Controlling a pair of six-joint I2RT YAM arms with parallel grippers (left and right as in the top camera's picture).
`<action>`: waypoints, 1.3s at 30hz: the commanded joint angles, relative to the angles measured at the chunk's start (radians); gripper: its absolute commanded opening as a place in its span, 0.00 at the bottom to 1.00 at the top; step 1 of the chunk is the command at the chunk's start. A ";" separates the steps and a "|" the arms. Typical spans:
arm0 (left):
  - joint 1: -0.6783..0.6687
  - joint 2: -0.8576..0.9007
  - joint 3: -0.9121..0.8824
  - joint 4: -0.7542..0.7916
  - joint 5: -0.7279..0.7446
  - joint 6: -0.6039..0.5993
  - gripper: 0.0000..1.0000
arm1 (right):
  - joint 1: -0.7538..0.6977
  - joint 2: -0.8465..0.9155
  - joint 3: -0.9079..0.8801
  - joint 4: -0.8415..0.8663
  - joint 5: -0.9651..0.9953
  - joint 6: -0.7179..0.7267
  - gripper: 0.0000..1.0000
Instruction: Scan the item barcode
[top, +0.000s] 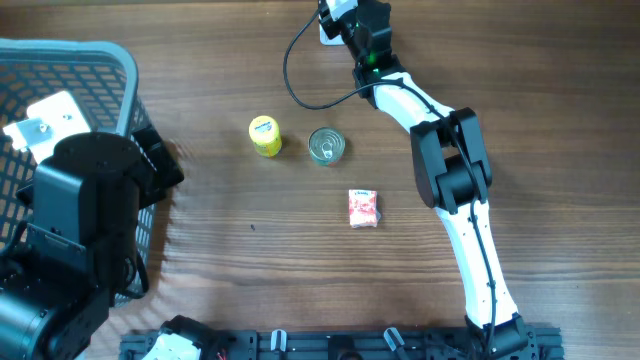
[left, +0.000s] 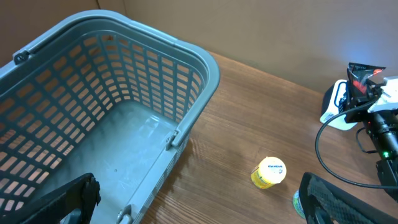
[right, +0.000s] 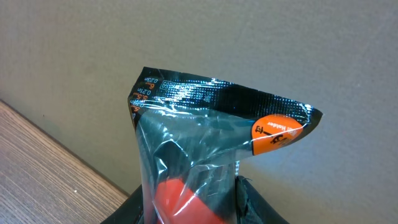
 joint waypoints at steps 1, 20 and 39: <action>0.001 -0.004 -0.007 -0.005 -0.017 -0.021 1.00 | 0.000 0.015 0.008 0.010 0.002 0.000 0.20; 0.001 -0.004 -0.007 -0.046 -0.033 -0.020 1.00 | 0.001 -0.248 0.008 -0.399 0.042 -0.009 0.17; 0.001 -0.004 -0.007 -0.060 -0.031 -0.020 1.00 | -0.164 -0.624 0.007 -1.291 0.488 -0.009 0.05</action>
